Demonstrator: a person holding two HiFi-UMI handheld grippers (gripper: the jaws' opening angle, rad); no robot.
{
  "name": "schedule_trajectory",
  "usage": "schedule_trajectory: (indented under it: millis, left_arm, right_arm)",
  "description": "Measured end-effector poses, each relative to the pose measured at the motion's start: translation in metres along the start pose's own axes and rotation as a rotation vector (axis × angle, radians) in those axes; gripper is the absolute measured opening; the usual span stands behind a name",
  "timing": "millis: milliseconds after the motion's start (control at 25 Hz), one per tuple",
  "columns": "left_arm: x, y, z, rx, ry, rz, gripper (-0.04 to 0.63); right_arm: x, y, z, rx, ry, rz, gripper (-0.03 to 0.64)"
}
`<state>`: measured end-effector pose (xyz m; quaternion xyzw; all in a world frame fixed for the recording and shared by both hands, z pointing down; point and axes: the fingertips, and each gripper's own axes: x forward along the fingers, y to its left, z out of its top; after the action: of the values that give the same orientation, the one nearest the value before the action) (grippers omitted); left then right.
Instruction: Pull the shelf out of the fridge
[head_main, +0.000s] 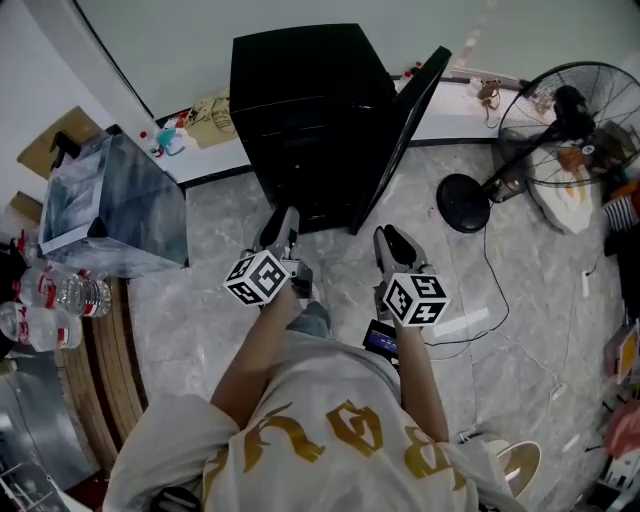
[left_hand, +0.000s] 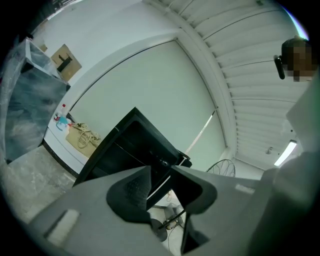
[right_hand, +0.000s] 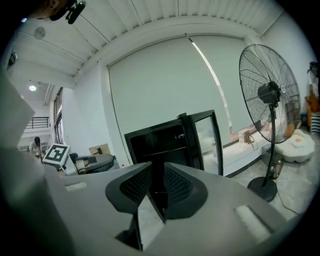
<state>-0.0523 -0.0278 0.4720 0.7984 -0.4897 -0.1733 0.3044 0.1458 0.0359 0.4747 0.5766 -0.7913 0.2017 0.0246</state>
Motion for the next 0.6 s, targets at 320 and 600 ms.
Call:
schedule_trajectory:
  millis: [320, 600]
  left_arm:
    - [0.082, 0.038, 0.011, -0.098, 0.002, 0.024, 0.1]
    - [0.137, 0.095, 0.023, -0.206, 0.004, 0.061, 0.1]
  right_arm:
    - [0.068, -0.036, 0.023, 0.008, 0.033, -0.024, 0.083]
    - [0.147, -0.027, 0.033, -0.048, 0.064, 0.015, 0.081]
